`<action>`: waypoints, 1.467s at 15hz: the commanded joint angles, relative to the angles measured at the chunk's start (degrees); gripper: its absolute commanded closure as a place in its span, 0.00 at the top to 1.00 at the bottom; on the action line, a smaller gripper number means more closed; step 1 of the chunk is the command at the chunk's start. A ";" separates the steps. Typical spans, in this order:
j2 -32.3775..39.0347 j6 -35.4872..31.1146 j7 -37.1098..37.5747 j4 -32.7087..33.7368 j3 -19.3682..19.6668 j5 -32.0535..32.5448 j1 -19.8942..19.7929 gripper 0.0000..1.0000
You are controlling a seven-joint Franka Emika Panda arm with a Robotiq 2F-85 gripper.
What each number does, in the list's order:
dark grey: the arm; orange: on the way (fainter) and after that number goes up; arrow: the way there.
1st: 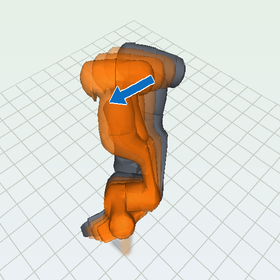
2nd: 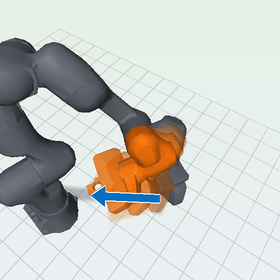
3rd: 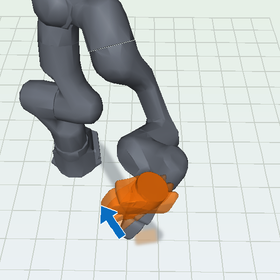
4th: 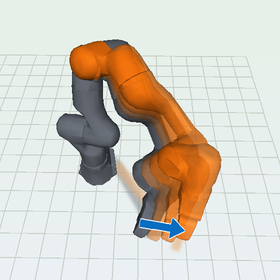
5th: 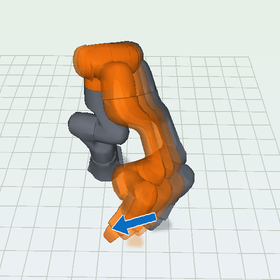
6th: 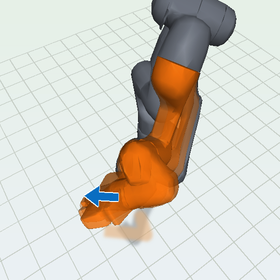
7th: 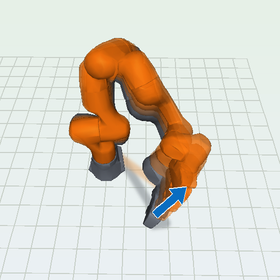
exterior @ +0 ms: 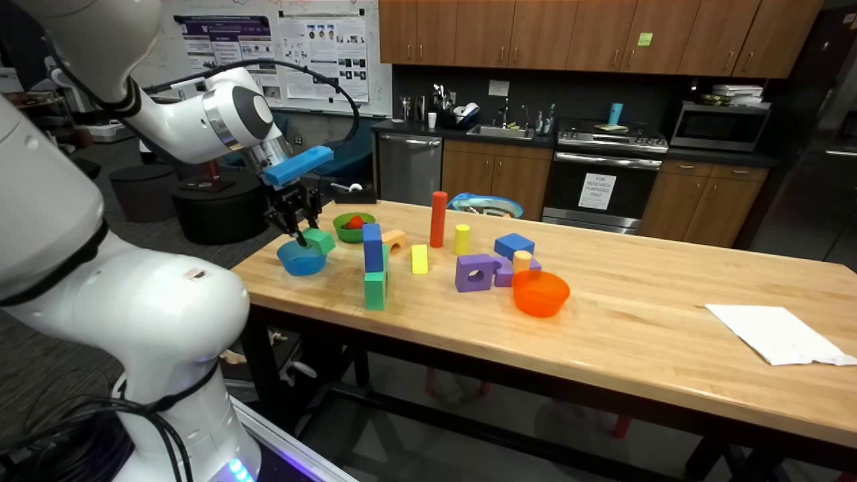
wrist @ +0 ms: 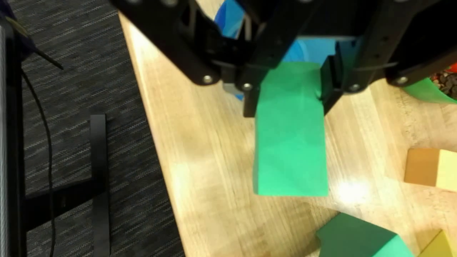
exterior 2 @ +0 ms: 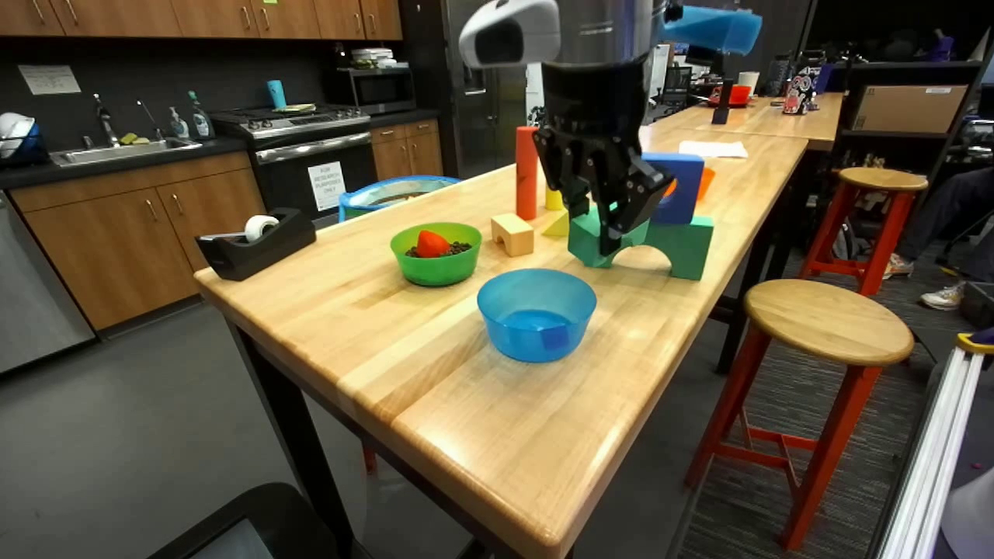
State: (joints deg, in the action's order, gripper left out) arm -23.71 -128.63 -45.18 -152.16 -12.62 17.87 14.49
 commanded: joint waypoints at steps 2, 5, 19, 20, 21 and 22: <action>-6.41 7.31 7.04 1.75 -1.50 1.57 1.88 0.16; -9.62 13.29 11.25 4.36 -1.47 1.33 2.36 0.16; -15.48 25.14 16.33 12.76 13.78 -3.40 -2.10 0.16; -15.24 24.98 16.05 12.93 14.87 -3.98 -2.55 0.16; -15.11 24.58 15.84 12.89 15.81 -4.57 -2.98 0.16; -14.84 24.10 15.58 12.68 16.59 -5.07 -3.31 0.16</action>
State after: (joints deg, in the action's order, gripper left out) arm -39.30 -104.16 -29.16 -140.21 1.97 14.72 12.14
